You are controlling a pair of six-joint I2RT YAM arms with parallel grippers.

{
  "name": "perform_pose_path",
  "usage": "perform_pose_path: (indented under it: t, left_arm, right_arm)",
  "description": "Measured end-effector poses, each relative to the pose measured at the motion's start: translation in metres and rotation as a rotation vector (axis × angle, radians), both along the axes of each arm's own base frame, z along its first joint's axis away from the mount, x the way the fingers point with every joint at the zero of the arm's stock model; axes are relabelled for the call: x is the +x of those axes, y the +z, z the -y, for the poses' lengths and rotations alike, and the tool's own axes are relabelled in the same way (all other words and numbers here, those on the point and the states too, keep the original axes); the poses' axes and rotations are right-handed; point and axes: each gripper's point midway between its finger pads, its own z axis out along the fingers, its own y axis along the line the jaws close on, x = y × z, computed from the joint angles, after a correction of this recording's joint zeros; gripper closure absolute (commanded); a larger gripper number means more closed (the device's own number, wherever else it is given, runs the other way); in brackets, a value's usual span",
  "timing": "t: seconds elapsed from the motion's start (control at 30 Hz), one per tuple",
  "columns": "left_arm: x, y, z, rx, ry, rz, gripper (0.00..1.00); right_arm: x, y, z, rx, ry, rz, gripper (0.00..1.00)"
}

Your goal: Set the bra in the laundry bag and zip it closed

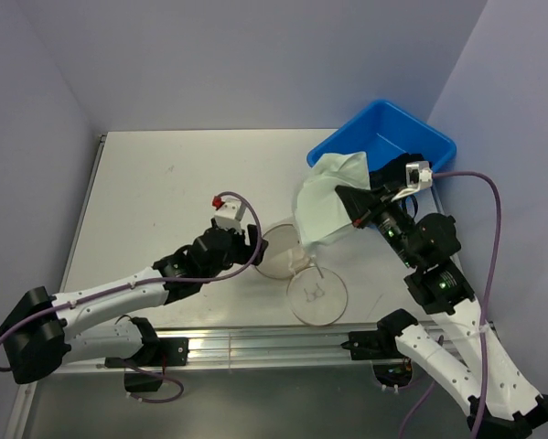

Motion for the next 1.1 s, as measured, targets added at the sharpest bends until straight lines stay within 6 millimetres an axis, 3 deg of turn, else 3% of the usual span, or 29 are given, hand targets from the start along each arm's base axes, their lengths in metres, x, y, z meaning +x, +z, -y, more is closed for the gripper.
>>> perform_pose_path:
  t: [0.17,0.27,0.3,0.37,0.6,0.83,1.1]
  left_arm:
    - [-0.006,-0.027,0.017,0.03,-0.117,-0.081,0.36]
    - [-0.002,-0.043,0.021,0.058,-0.139,-0.128,0.63]
    - [0.0,-0.047,0.021,0.065,-0.138,-0.136,0.84]
    - [0.006,-0.05,0.019,0.062,-0.121,-0.148,0.99]
    - [0.017,-0.034,0.013,-0.034,-0.051,-0.155,1.0]
    - [0.008,-0.002,0.012,-0.179,-0.036,-0.153,1.0]
    - [0.001,-0.009,0.011,-0.218,-0.026,-0.23,1.0]
  right_arm:
    - [-0.018,-0.005,0.001,-0.003,0.043,0.009,1.0]
    - [-0.023,-0.018,-0.005,-0.019,0.082,-0.014,1.0]
    - [-0.024,-0.023,-0.008,-0.026,0.101,-0.024,1.0]
    - [-0.027,-0.037,-0.016,-0.042,0.15,-0.051,1.0]
    - [-0.031,-0.065,-0.048,-0.05,0.34,-0.115,1.0]
    - [-0.009,-0.095,-0.062,-0.053,0.354,-0.191,1.0]
    - [0.017,-0.126,-0.072,-0.094,0.294,-0.234,1.0]
